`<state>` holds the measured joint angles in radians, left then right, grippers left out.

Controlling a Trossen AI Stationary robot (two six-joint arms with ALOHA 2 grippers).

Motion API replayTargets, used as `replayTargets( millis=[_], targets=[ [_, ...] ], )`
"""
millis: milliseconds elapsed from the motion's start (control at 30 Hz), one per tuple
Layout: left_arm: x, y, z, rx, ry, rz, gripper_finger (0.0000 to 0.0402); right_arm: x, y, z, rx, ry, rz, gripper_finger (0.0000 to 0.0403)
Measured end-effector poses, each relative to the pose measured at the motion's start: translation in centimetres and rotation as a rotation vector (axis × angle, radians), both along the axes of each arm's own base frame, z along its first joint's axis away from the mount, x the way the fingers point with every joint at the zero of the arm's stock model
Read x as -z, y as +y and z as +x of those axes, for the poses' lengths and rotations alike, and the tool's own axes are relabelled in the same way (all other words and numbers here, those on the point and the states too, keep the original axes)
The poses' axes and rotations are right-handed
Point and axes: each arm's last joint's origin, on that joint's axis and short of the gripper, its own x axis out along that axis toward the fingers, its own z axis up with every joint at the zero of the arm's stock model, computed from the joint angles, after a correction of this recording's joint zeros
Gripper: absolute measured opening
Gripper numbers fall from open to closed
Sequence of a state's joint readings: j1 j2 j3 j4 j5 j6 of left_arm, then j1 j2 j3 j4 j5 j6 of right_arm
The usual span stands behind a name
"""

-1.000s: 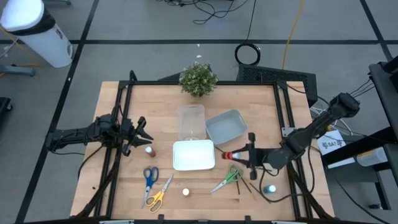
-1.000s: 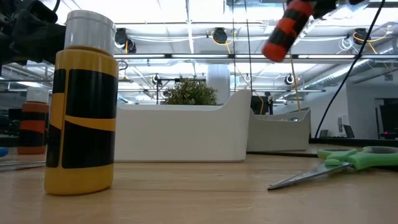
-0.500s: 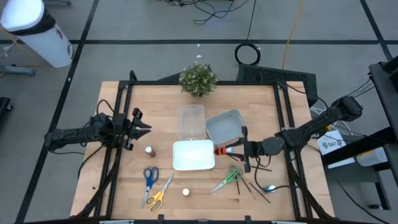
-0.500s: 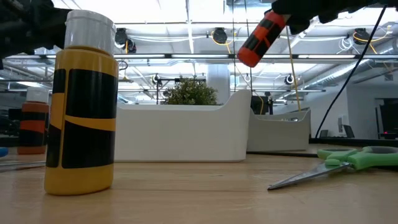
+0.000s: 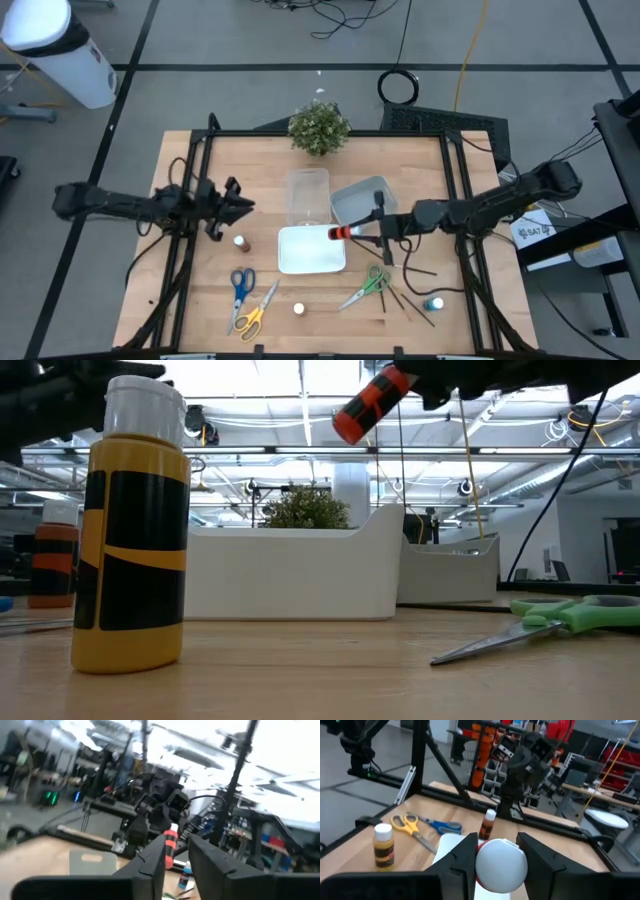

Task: Pick & Place Paint Supplies
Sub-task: Put the orange paint bottle into the transparent bin

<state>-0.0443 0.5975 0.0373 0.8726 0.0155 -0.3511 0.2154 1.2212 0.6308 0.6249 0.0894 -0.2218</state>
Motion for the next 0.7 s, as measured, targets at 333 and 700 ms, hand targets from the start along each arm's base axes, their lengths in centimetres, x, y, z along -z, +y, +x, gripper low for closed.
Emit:
replayTargets(
  millis=[333, 700],
  targets=[
    [-2.8, -2.5, 9.0, -0.013, 0.242, 0.207, 0.0258, 0.9, -1.7, 1.9, -0.028, -0.065, 0.036, 0.0108],
    [-4.4, -4.2, 19.6, 0.026, 0.546, 0.379, 0.0294, 0.9, -1.6, 3.2, -0.031, -0.048, 0.032, 0.0109]
  ],
)
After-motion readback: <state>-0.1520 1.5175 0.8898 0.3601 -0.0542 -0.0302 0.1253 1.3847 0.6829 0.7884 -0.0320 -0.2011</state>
